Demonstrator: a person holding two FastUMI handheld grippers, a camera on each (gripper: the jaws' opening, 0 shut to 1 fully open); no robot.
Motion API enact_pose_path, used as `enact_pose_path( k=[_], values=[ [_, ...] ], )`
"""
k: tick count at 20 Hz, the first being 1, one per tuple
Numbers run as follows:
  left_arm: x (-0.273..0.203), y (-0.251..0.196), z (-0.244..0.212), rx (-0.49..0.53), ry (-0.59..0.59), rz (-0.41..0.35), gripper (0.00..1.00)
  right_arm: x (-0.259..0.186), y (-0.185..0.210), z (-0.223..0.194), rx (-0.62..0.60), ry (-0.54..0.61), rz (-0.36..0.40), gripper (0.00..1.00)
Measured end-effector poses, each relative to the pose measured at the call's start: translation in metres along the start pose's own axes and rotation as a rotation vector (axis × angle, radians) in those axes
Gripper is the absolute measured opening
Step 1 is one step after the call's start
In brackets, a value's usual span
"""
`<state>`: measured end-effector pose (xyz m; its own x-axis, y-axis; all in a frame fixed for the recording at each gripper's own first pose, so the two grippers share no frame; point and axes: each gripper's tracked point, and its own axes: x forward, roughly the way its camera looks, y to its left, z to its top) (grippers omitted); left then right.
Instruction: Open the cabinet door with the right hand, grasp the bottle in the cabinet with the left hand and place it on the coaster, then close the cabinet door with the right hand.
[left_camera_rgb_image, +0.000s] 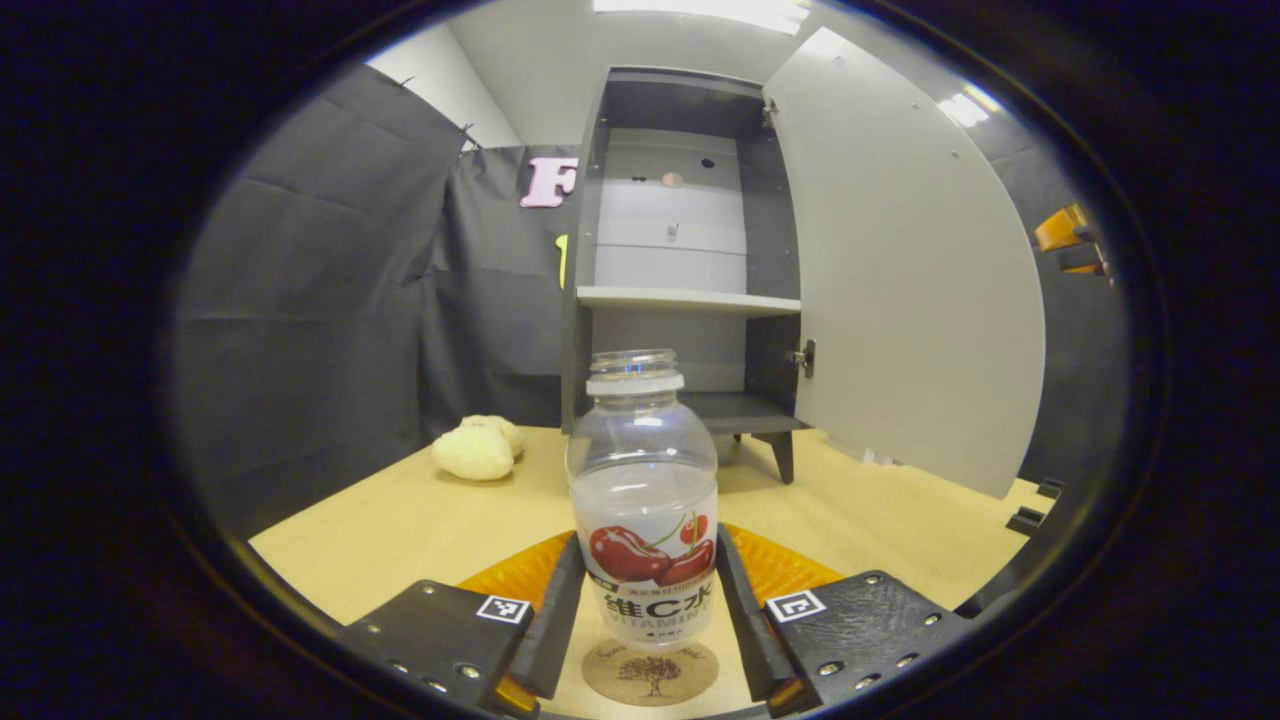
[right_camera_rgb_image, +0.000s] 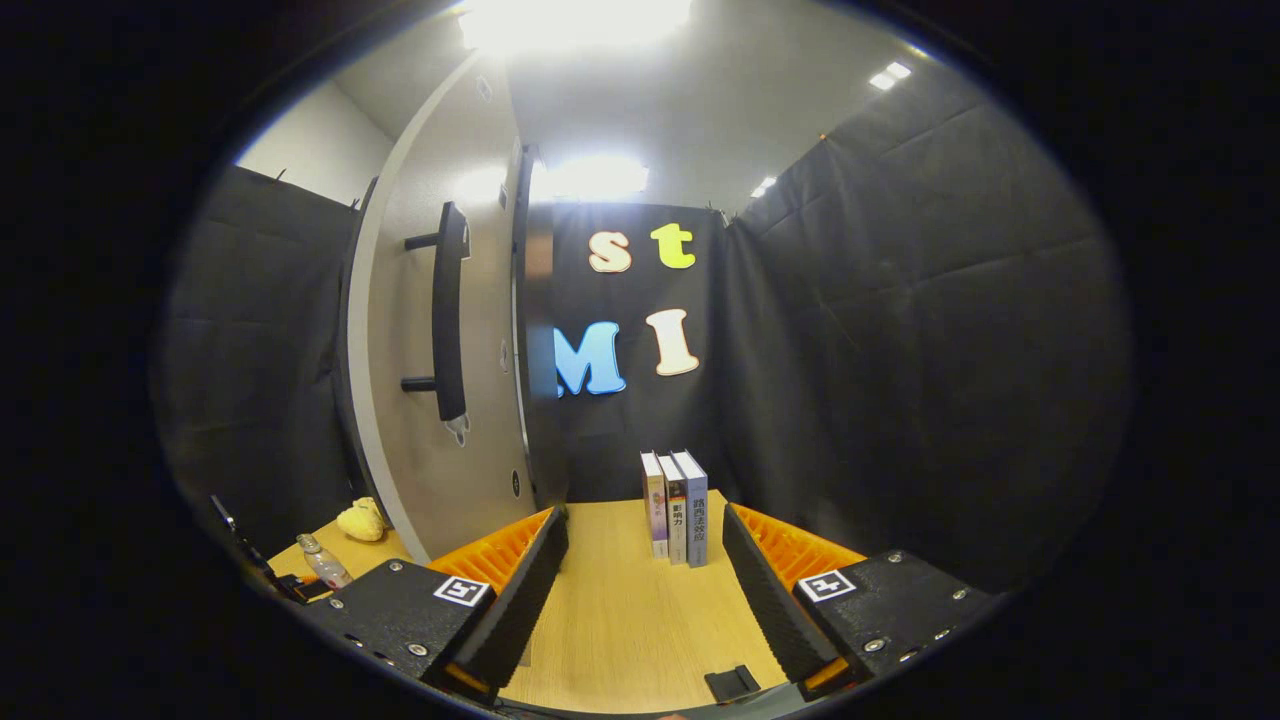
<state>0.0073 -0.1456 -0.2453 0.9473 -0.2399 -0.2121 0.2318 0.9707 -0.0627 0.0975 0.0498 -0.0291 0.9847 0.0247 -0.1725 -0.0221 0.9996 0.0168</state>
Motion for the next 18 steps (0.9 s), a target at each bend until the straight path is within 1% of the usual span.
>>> enact_pose_path(
  k=[2,5,6,7,8,9,10,11,12,13,15,16,17,18],
  values=[
    [-0.001,0.002,-0.013,0.038,0.014,0.016,0.70,0.002,0.001,-0.001,-0.023,0.000,-0.002,0.96],
    [-0.002,0.000,-0.032,0.079,0.045,0.010,0.70,0.002,0.007,-0.007,-0.040,0.014,0.007,0.96],
    [-0.004,-0.001,-0.031,0.087,0.029,0.010,0.70,0.004,0.009,-0.008,-0.045,0.015,0.007,0.96],
    [-0.006,-0.001,-0.032,0.091,0.032,0.012,0.77,0.005,0.010,-0.008,-0.050,0.016,0.008,0.96],
    [-0.008,-0.002,-0.033,0.091,0.033,0.016,0.70,0.007,0.012,-0.010,-0.052,0.021,0.012,0.96],
    [-0.009,-0.002,-0.033,0.084,0.034,0.021,0.77,0.008,0.016,-0.011,-0.052,0.026,0.021,0.96],
    [-0.012,-0.001,-0.035,0.082,0.041,0.025,0.71,0.008,0.019,-0.010,-0.050,0.025,0.029,0.96],
    [-0.014,-0.001,-0.035,0.076,0.047,0.025,0.72,0.007,0.020,-0.007,-0.051,0.020,0.034,0.96],
    [-0.015,-0.003,-0.032,0.067,0.045,0.023,0.73,0.008,0.021,-0.004,-0.054,0.011,0.035,0.96],
    [-0.016,-0.002,-0.026,0.065,0.037,0.024,0.78,0.009,0.021,-0.001,-0.055,0.003,0.035,0.96],
    [-0.022,-0.005,-0.013,0.078,0.021,0.031,0.78,0.008,0.023,0.008,-0.047,-0.008,0.043,0.96],
    [-0.025,-0.006,-0.008,0.080,0.016,0.033,0.83,0.008,0.022,0.015,-0.042,-0.020,0.043,0.96],
    [-0.028,-0.008,-0.001,0.077,0.011,0.033,0.78,0.010,0.021,0.023,-0.039,-0.036,0.041,0.96],
    [-0.033,-0.009,0.006,0.075,0.004,0.036,0.78,0.010,0.020,0.032,-0.036,-0.053,0.041,0.96]
  ],
)
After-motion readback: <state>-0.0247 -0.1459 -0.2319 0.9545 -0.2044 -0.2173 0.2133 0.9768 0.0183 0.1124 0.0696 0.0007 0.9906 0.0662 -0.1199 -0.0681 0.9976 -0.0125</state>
